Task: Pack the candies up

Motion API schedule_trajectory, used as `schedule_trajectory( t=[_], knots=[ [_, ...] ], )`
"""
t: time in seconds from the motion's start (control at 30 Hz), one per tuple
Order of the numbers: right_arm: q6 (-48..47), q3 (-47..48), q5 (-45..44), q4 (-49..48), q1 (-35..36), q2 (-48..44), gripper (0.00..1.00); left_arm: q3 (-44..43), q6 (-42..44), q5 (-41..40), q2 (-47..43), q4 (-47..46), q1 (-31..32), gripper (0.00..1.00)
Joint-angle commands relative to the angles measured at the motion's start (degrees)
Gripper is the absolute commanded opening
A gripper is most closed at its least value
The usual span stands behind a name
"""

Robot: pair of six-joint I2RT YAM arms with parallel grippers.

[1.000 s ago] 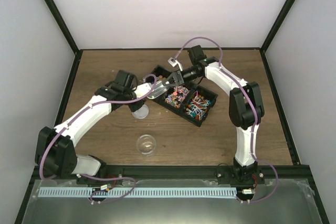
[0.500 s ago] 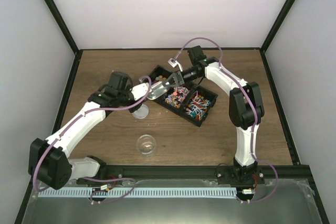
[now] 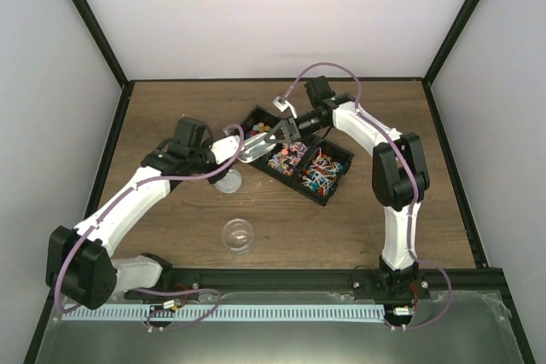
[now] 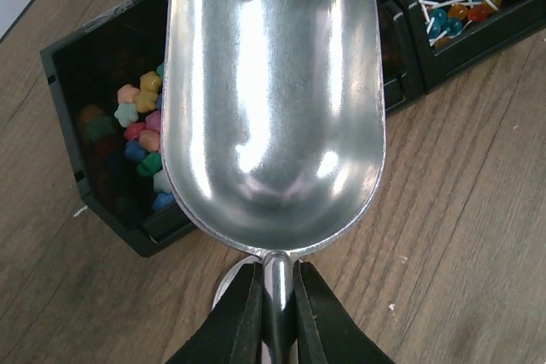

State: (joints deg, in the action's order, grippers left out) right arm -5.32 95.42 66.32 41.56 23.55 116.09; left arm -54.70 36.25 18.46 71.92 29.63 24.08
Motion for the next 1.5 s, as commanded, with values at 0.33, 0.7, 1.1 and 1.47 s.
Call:
schedule_trajectory(
  t=[0.33, 0.7, 1.1, 1.47],
  knots=[
    [-10.4, -14.9, -6.6, -8.7, -2.3, -15.1, 1.00, 3.4, -13.3, 5.3, -4.5, 2.6, -15.4, 0.04],
    [-30.1, -31.5, -14.0, -11.0, 16.1, -29.1, 1.00, 4.6, -19.4, 2.4, -7.2, 3.1, -20.9, 0.04],
    [-28.5, -39.2, -25.1, -15.6, 29.9, -28.9, 1.00, 6.5, -21.7, 2.4, -12.1, 3.2, -21.5, 0.04],
    [-23.2, -43.0, -35.5, -22.8, 34.0, -27.5, 1.00, 7.0, -21.3, 2.1, -14.3, 3.6, -21.7, 0.04]
  ],
)
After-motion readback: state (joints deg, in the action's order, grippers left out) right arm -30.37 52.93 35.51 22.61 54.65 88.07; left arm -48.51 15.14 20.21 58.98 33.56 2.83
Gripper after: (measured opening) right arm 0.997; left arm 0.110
